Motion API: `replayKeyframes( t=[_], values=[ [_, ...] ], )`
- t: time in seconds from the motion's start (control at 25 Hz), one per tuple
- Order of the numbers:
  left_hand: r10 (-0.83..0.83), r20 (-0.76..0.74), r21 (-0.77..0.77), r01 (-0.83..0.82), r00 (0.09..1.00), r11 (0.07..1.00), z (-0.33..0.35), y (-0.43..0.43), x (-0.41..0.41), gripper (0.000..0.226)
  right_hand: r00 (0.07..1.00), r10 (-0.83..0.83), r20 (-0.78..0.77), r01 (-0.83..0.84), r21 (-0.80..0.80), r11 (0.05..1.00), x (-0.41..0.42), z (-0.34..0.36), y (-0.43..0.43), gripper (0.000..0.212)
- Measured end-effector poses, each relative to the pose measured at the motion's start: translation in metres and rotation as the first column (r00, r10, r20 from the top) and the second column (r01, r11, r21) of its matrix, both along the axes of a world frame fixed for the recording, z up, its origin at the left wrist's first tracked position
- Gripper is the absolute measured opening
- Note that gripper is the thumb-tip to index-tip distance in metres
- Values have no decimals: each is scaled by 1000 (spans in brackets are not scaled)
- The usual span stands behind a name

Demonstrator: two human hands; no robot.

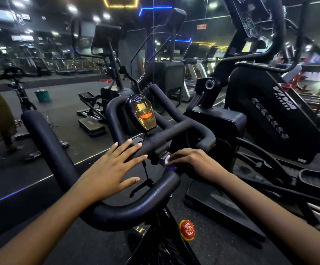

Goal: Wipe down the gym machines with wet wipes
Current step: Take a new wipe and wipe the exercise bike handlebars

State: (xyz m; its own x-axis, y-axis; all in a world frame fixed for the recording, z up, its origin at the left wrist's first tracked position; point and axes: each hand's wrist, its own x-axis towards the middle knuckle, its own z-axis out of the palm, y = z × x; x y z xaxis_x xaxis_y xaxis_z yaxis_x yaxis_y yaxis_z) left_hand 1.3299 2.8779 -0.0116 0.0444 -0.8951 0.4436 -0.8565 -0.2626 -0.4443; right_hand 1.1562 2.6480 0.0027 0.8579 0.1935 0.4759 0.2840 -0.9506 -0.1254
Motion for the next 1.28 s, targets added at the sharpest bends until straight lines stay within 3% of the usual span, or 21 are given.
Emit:
replayKeyframes(
  t=[0.24,0.36,0.48,0.56,0.68,0.84,0.96,1.16,1.28],
  values=[
    [-1,-30,10,1,1000,1000,2,-2,-1,65,998,-64,26,63,67,996,-42,-13,-12,43],
    [-26,-70,14,27,997,1000,4,0,-4,64,990,-138,25,132,167,977,-49,-16,-12,39],
    [-52,-184,14,56,982,998,10,2,-10,67,960,-248,127,192,342,920,-55,-18,-4,34],
    [-96,-389,-33,90,916,995,20,4,-16,68,934,-317,167,218,437,872,-59,-16,3,36],
    [-159,-602,-180,61,783,982,21,28,-39,61,902,-419,104,291,570,769,-77,-29,24,35],
    [-154,-625,-268,-25,765,963,-1,95,-87,50,890,-455,-33,376,618,690,-113,-67,69,48],
    [-96,-635,-315,-144,767,938,-28,156,-130,50,878,-449,-167,449,618,646,-135,-88,112,43],
    [119,-809,-97,-330,575,939,-128,264,-218,70,871,-306,-383,482,552,680,-166,-129,208,33],
    [235,-895,28,-479,379,878,-182,315,-278,94,858,-165,-487,436,517,736,-179,-153,259,32]
  ],
)
